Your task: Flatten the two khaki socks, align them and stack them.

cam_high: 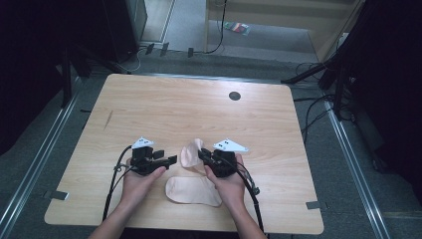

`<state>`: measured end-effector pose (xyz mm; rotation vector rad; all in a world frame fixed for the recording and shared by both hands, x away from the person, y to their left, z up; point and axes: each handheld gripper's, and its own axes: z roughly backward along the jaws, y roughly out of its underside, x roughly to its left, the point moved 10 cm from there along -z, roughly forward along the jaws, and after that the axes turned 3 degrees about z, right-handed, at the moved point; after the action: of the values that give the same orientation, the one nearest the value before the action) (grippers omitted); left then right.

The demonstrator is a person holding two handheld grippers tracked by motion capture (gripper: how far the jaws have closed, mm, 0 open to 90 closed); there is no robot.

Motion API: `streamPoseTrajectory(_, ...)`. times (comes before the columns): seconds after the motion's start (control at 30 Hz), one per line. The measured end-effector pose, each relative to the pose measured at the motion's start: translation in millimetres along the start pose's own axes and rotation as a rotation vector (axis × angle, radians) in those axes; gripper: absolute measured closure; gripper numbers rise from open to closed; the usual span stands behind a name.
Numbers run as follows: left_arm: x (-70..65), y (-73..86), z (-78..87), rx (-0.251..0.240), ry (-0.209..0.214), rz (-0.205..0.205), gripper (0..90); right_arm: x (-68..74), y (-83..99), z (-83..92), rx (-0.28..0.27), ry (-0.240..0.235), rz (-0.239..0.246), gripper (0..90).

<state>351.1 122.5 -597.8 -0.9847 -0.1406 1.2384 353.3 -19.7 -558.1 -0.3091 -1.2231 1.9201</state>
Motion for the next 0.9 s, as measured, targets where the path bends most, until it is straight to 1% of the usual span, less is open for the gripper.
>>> streamPoseTrajectory(0.03, 1.1, -0.1, -1.8, 0.005, -0.002, 0.007, 36.8, -3.0, 0.0, 3.0, -0.007, -0.009, -0.007, 69.8)
streamPoseTrajectory(0.07, 1.8, -0.3, -2.9, 0.008, -0.002, 0.010, 36.8, -3.0, 0.0, 3.0, -0.007, -0.009, -0.007, 69.8)
streamPoseTrajectory(0.13, 2.8, -0.4, -6.4, 0.023, 0.002, 0.006, 39.4, -7.7, 0.4, 8.0, -0.017, -0.017, -0.012, 67.0)
streamPoseTrajectory(0.23, 3.2, -0.9, -9.1, 0.022, 0.009, 0.010, 41.7, -12.2, 2.2, 11.4, -0.021, -0.013, -0.023, 65.7)
streamPoseTrajectory(0.27, 3.6, -0.8, -10.5, 0.023, 0.012, 0.013, 42.8, -14.7, 4.2, 12.5, -0.016, -0.008, -0.028, 64.6)
streamPoseTrajectory(0.33, 5.6, 1.2, -13.5, 0.037, 0.001, 0.016, 44.9, -18.9, 9.6, 13.8, -0.001, -0.002, -0.040, 61.4)
streamPoseTrajectory(0.37, 4.0, 1.9, -14.5, 0.041, 0.014, 0.021, 46.3, -20.4, 12.8, 15.1, 0.010, -0.002, -0.047, 59.4)
streamPoseTrajectory(0.4, 2.4, 2.1, -15.4, 0.041, 0.022, 0.016, 47.6, -21.1, 16.0, 16.4, 0.018, -0.005, -0.058, 57.4)
streamPoseTrajectory(0.5, -2.3, 2.5, -18.4, 0.048, 0.031, 0.004, 50.2, -21.2, 23.9, 20.2, 0.036, -0.027, -0.072, 51.9)
streamPoseTrajectory(0.53, -3.7, 2.5, -19.3, 0.053, 0.035, -0.005, 52.1, -19.8, 28.5, 21.9, 0.047, -0.044, -0.090, 49.8)
streamPoseTrajectory(0.6, -6.5, 1.6, -21.1, 0.051, 0.038, -0.003, 53.4, -18.9, 30.1, 22.4, 0.046, -0.050, -0.094, 49.1)
streamPoseTrajectory(0.67, -7.8, 0.8, -22.5, 0.051, 0.039, -0.010, 57.2, -16.9, 33.6, 21.6, 0.052, -0.054, -0.090, 48.6)
streamPoseTrajectory(0.7, -8.2, 0.6, -23.3, 0.050, 0.036, -0.013, 62.2, -15.2, 38.9, 19.3, 0.074, -0.044, -0.083, 48.8)
streamPoseTrajectory(0.73, -8.7, 0.6, -23.8, 0.049, 0.034, -0.018, 62.2, -15.2, 38.9, 19.3, 0.074, -0.044, -0.083, 48.8)
streamPoseTrajectory(0.77, -9.3, 1.1, -24.4, 0.046, 0.031, -0.038, 66.8, -13.7, 44.1, 16.1, 0.093, -0.036, -0.068, 53.9)
streamPoseTrajectory(0.8, -9.3, 1.1, -24.4, 0.046, 0.031, -0.038, 70.1, -14.0, 46.3, 14.5, 0.103, -0.022, -0.063, 60.4)
streamPoseTrajectory(0.83, -9.7, 2.0, -25.5, 0.050, 0.027, -0.053, 73.7, -15.0, 48.3, 12.7, 0.114, -0.003, -0.053, 65.2)
streamPoseTrajectory(0.87, -9.7, 2.0, -25.5, 0.050, 0.027, -0.053, 77.6, -15.0, 48.3, 12.7, 0.114, -0.003, -0.053, 65.2)
streamPoseTrajectory(0.9, -10.6, 2.6, -26.1, 0.052, 0.033, -0.052, 77.6, -14.7, 49.9, 11.5, 0.123, 0.005, -0.044, 69.2)
